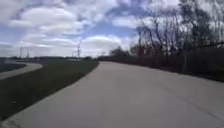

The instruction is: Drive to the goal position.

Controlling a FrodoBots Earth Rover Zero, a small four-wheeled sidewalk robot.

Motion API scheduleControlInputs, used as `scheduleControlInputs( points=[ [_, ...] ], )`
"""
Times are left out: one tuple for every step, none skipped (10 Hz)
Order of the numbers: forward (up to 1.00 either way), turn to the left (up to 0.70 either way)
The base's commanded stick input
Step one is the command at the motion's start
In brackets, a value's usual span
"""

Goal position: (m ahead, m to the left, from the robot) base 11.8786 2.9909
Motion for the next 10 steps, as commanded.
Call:
scheduleControlInputs(
  points=[
    [0.95,-0.36],
    [0.95,0.0],
    [0.95,0.0],
    [0.95,0.0],
    [0.95,0.0],
    [0.95,0.0],
    [0.95,0.0],
    [0.95,0.0],
    [0.95,0.0],
    [0.95,0.0]
  ],
)
